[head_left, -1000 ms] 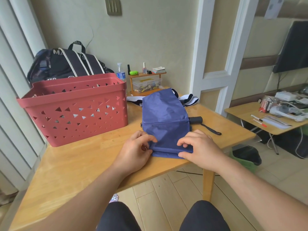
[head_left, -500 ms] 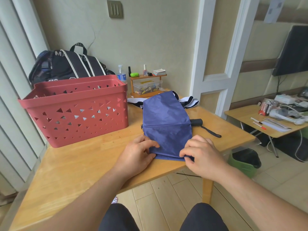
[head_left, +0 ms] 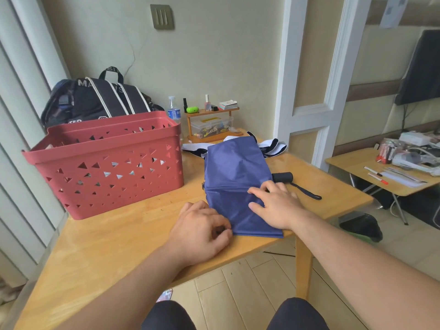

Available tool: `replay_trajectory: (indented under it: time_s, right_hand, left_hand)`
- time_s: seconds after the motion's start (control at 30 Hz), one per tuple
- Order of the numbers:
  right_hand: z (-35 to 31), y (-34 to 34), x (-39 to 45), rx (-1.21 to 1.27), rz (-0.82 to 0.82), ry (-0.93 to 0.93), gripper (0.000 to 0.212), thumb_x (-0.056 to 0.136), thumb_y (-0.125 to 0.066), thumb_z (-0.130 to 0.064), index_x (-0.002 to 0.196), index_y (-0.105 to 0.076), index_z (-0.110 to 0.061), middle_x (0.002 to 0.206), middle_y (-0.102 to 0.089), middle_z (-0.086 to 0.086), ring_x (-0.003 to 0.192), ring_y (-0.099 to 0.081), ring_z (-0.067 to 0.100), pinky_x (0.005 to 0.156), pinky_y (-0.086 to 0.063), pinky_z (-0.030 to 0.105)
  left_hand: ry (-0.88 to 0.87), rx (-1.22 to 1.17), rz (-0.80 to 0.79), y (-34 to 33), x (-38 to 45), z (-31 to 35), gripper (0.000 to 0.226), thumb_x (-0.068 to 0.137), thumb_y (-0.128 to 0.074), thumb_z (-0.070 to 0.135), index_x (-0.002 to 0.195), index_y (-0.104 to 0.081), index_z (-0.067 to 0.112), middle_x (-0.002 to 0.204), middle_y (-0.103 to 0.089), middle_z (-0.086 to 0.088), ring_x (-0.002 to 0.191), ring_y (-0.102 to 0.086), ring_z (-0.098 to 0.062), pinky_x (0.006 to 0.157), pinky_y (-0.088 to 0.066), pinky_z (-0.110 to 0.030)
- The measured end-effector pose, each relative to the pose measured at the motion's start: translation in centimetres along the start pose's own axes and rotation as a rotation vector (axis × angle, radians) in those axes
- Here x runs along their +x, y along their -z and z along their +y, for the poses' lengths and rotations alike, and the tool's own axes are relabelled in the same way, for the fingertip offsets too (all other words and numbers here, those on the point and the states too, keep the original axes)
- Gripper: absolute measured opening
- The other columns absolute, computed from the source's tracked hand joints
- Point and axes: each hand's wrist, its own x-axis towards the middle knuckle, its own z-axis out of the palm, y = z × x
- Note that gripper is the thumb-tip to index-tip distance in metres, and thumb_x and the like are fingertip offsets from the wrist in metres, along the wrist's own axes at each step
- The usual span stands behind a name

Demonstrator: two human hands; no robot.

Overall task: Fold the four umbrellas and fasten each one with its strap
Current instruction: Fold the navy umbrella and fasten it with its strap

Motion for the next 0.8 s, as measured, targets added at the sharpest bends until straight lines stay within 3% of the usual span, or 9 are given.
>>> replay_trajectory:
  time_s: [0.07, 0.17, 0.23, 0.37, 0.47, 0.57, 0.7, 0.73, 0.8]
  right_hand:
    - [0.3, -0.6, -0.1, 0.008, 0.054, 0.014, 0.05, 0.1, -0.037, -0.066, 0.147, -0.038, -0.051, 0.139, -0.035, -0.013, 0.135, -0.03, 0.019, 0.111, -0.031, 0.048]
    - [0.4, -0.8, 0.1, 0.001, 0.059, 0.035, 0.054, 0.1, -0.035, -0.066, 0.151, -0.036, -0.049, 0.143, -0.032, -0.012, 0.137, -0.028, 0.018, 0.112, -0.03, 0.047]
    - [0.5, -1.0, 0.1, -0.014, 0.049, 0.04, 0.056, 0.101, -0.033, -0.066, 0.154, -0.033, -0.049, 0.146, -0.031, -0.011, 0.14, -0.026, 0.018, 0.113, -0.029, 0.047]
    - [0.7, -1.0, -0.1, -0.019, 0.074, 0.045, 0.057, 0.103, -0.034, -0.061, 0.156, -0.036, -0.042, 0.149, -0.032, -0.011, 0.141, -0.027, 0.018, 0.114, -0.03, 0.046]
    - [0.9, -1.3, 0.0, 0.045, 0.189, 0.037, 0.051, 0.103, -0.045, -0.051, 0.149, -0.053, -0.032, 0.142, -0.045, -0.011, 0.134, -0.036, 0.018, 0.113, -0.036, 0.043]
    - [1.0, -1.1, 0.1, 0.109, 0.244, 0.005, 0.044, 0.1, -0.054, -0.042, 0.139, -0.064, -0.026, 0.135, -0.051, -0.007, 0.128, -0.041, 0.021, 0.111, -0.04, 0.041]
    - [-0.2, 0.7, -0.3, 0.062, 0.271, 0.056, 0.045, 0.103, -0.051, -0.041, 0.144, -0.059, -0.023, 0.147, -0.047, -0.007, 0.137, -0.036, 0.022, 0.112, -0.04, 0.043]
    - [-0.8, 0.9, -0.6, 0.06, 0.241, 0.094, 0.049, 0.104, -0.047, -0.043, 0.148, -0.054, -0.023, 0.155, -0.042, -0.007, 0.143, -0.032, 0.021, 0.115, -0.036, 0.044]
    - [-1.5, 0.7, -1.4, 0.021, 0.031, 0.107, 0.064, 0.106, -0.034, -0.057, 0.162, -0.03, -0.026, 0.171, -0.015, -0.01, 0.157, -0.012, 0.02, 0.124, -0.022, 0.051]
  left_hand:
    - [0.06, 0.023, -0.034, 0.8, 1.8, 0.4, 0.038, 0.096, -0.035, 0.06, 0.109, -0.066, 0.042, 0.085, -0.066, 0.017, 0.097, -0.051, -0.014, 0.089, -0.035, -0.039]
    - [0.098, -0.029, 0.012, 0.6, 6.4, 0.9, 0.031, 0.099, -0.047, 0.032, 0.122, -0.068, 0.036, 0.109, -0.07, 0.004, 0.108, -0.061, -0.026, 0.091, -0.048, -0.043]
    - [0.121, -0.075, -0.079, -0.5, 8.7, 1.6, 0.039, 0.1, -0.047, 0.019, 0.134, -0.065, 0.028, 0.125, -0.065, -0.005, 0.117, -0.059, -0.03, 0.093, -0.052, -0.045]
    - [0.164, 0.158, -0.3, -3.6, 8.3, 2.1, 0.049, 0.109, -0.033, 0.046, 0.154, -0.043, 0.029, 0.151, -0.043, 0.001, 0.138, -0.04, -0.027, 0.112, -0.037, -0.044]
    - [0.179, 0.095, -0.375, -4.2, 7.3, 1.7, 0.063, 0.108, -0.022, 0.057, 0.164, -0.022, 0.03, 0.161, -0.025, 0.006, 0.151, -0.02, -0.022, 0.125, -0.019, -0.042]
    - [0.166, 0.093, -0.471, -3.9, 7.3, 1.6, 0.069, 0.106, -0.016, 0.061, 0.167, -0.008, 0.029, 0.167, -0.011, 0.007, 0.156, -0.008, -0.022, 0.128, -0.01, -0.043]
    - [0.17, 0.105, -0.512, -3.5, 7.4, 1.9, 0.07, 0.106, -0.014, 0.061, 0.167, -0.003, 0.028, 0.169, -0.007, 0.006, 0.157, -0.004, -0.023, 0.128, -0.009, -0.044]
    - [0.171, 0.109, -0.504, -3.4, 7.4, 2.0, 0.07, 0.106, -0.014, 0.061, 0.167, -0.003, 0.028, 0.17, -0.006, 0.005, 0.158, -0.004, -0.024, 0.128, -0.009, -0.044]
    - [0.169, 0.098, -0.491, -3.2, 7.1, 2.2, 0.072, 0.105, -0.014, 0.064, 0.167, -0.003, 0.028, 0.172, -0.004, 0.004, 0.159, -0.002, -0.023, 0.129, -0.008, -0.044]
